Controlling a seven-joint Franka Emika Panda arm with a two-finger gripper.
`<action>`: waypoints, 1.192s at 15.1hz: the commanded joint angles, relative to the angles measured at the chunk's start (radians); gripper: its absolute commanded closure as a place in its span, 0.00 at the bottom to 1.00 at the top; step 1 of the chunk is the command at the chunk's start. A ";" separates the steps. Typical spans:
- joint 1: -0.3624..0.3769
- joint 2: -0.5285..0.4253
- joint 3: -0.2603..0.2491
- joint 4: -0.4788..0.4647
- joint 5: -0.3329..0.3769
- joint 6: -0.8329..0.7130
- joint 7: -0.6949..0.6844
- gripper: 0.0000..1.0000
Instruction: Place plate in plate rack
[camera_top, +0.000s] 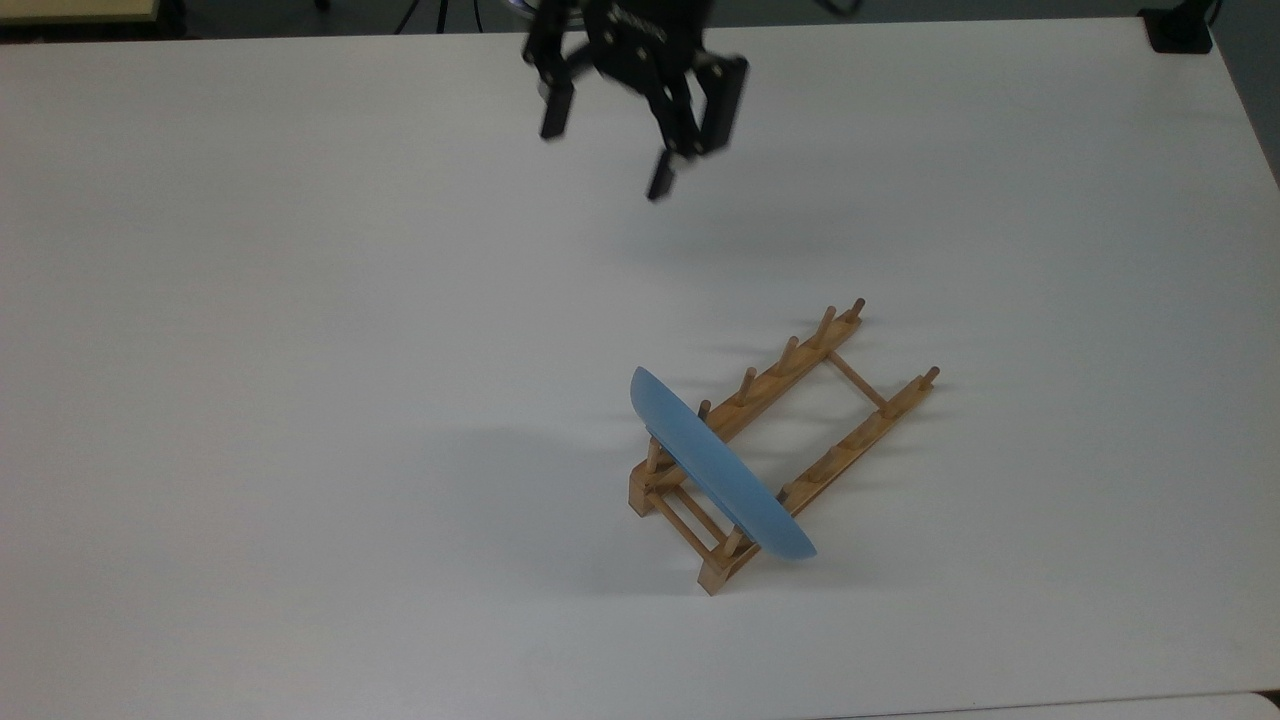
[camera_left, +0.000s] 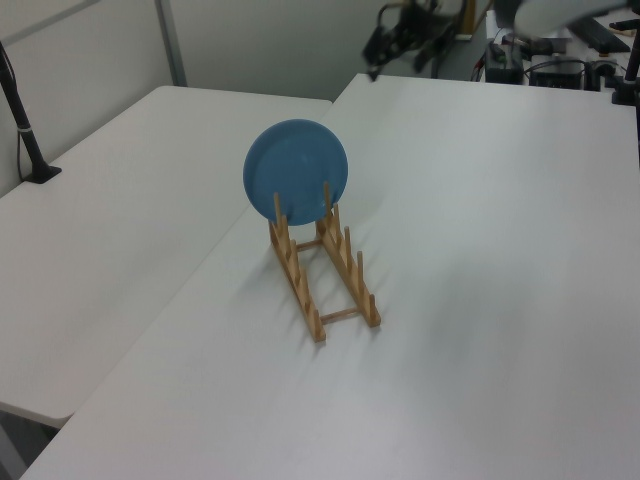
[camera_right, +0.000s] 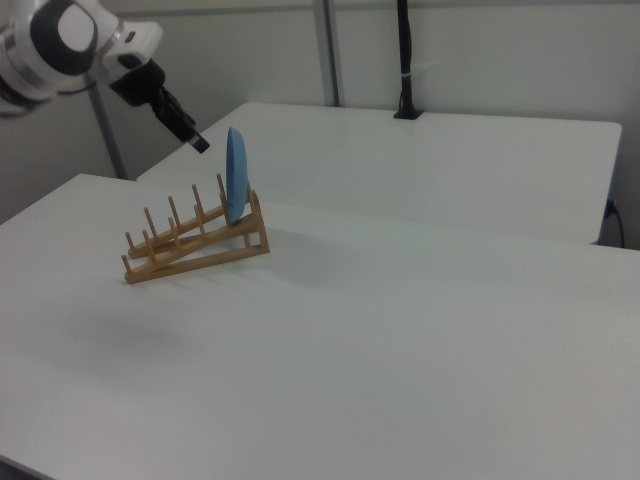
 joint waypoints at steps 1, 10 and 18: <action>-0.079 -0.086 -0.007 0.030 0.251 -0.264 -0.238 0.00; -0.197 -0.153 -0.006 -0.014 0.366 -0.445 -0.750 0.00; -0.211 -0.143 -0.006 -0.013 0.371 -0.447 -1.014 0.00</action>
